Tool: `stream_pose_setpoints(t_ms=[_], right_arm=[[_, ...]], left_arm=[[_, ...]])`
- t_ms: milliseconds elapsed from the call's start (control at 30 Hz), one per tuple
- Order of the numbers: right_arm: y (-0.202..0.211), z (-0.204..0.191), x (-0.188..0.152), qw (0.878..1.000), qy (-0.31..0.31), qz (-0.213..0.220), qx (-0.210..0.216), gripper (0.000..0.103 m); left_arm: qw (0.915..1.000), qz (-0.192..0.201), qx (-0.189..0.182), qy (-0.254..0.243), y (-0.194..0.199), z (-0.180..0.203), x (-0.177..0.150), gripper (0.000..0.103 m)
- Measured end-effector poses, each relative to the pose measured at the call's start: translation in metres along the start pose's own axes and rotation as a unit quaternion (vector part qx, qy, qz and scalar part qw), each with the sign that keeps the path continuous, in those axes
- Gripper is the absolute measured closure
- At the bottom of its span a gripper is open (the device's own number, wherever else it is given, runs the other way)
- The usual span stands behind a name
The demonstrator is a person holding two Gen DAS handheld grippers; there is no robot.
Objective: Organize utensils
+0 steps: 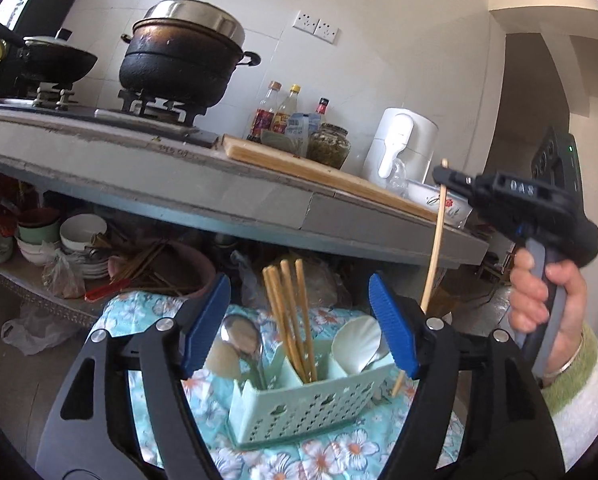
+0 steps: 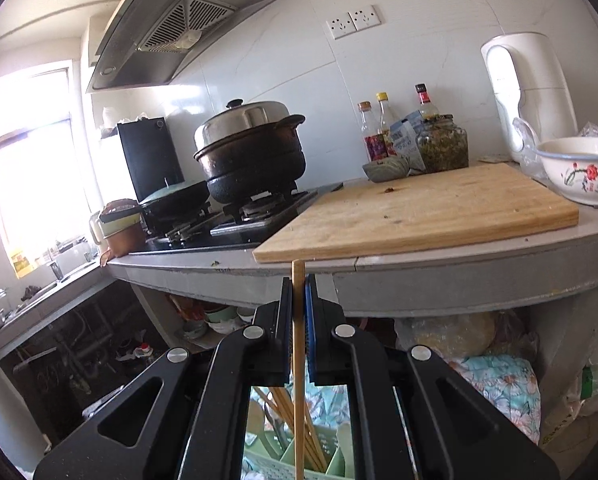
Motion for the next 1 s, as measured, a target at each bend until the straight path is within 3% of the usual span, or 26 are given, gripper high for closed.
stream_pose_setpoints(t_ms=[233,500,800,867,933,1000], right_arm=[[-0.025,-0.015,0.019,0.998,0.013,0.053,-0.016,0.097],[-0.07,-0.025,-0.026,0.997,0.061,0.033,-0.035,0.097],[-0.075,-0.015,-0.078,0.995,0.083,-0.015,-0.046,0.095],[-0.068,-0.014,-0.082,0.996,0.08,-0.022,-0.042,0.088],[-0.056,-0.011,-0.084,0.996,0.072,-0.017,-0.041,0.07],[-0.042,-0.008,-0.082,0.997,0.062,-0.011,-0.037,0.068]], left_arm=[[0.9964,-0.08,0.027,-0.002,0.023,-0.008,-0.057,0.024],[0.9865,-0.159,0.041,0.006,0.037,-0.008,-0.127,0.019],[0.9854,-0.16,0.057,-0.005,0.042,-0.001,-0.136,0.016],[0.9857,-0.158,0.058,-0.006,0.043,0.003,-0.135,0.016],[0.986,-0.156,0.059,-0.008,0.045,0.007,-0.133,0.015],[0.9862,-0.153,0.062,-0.01,0.047,0.01,-0.132,0.014]])
Point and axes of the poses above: each gripper's, at about its wrist camera, not at the fingertips, and y roughly against the way its jaws point, z to its right, x to its top, the point moved 4 cm from there along -y, roughly the way its jaws point, and after that the axes turned 12 degrees about -x, right-handed, at the moved point
